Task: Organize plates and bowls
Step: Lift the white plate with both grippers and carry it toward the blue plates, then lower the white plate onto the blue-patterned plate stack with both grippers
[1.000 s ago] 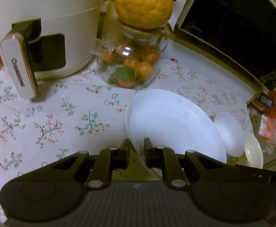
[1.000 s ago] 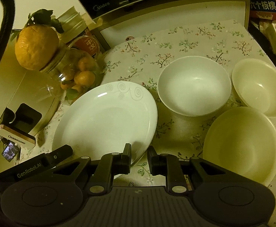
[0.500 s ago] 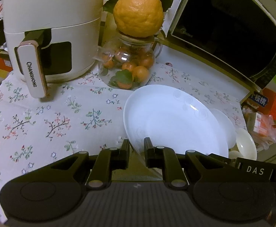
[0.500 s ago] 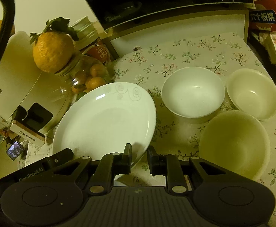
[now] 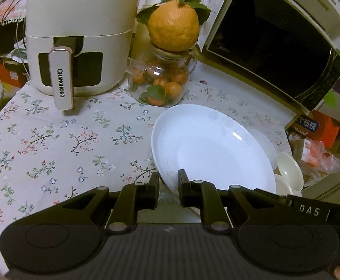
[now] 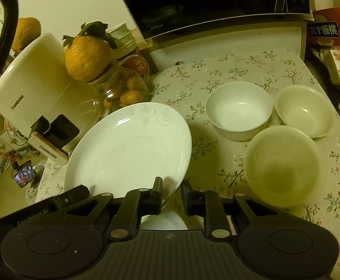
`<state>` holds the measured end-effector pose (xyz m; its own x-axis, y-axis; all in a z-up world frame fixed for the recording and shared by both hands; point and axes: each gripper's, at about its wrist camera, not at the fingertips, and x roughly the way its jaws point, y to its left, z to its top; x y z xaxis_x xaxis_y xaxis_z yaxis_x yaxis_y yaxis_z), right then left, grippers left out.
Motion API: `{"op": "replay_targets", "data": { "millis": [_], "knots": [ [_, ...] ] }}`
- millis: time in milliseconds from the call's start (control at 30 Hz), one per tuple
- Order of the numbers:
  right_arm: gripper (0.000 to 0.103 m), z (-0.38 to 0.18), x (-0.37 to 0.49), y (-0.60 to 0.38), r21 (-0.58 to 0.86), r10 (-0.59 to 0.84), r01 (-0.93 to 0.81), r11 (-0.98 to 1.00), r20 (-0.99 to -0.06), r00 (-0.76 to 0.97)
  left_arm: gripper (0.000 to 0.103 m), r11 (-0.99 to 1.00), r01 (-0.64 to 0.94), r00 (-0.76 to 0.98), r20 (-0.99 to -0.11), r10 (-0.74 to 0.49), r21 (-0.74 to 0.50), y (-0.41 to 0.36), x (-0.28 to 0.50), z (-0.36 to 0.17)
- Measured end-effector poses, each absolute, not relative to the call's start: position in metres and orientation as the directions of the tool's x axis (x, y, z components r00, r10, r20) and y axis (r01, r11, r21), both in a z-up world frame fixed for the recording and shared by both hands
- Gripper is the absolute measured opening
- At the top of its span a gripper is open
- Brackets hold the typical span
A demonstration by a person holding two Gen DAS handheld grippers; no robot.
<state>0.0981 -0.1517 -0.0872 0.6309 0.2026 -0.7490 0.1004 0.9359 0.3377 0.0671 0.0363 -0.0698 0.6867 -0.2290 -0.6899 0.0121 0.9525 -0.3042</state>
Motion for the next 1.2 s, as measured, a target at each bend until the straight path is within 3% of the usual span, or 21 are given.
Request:
{"op": "replay_targets", "data": {
  "millis": [1200],
  "knots": [
    [0.018, -0.108, 0.009, -0.115, 0.317, 0.257, 0.023, 0.948, -0.806, 0.533, 0.013, 0.966, -0.021, 0.632, -0.752, -0.188, -0.259, 0.057, -0.020, -0.101]
  ]
}}
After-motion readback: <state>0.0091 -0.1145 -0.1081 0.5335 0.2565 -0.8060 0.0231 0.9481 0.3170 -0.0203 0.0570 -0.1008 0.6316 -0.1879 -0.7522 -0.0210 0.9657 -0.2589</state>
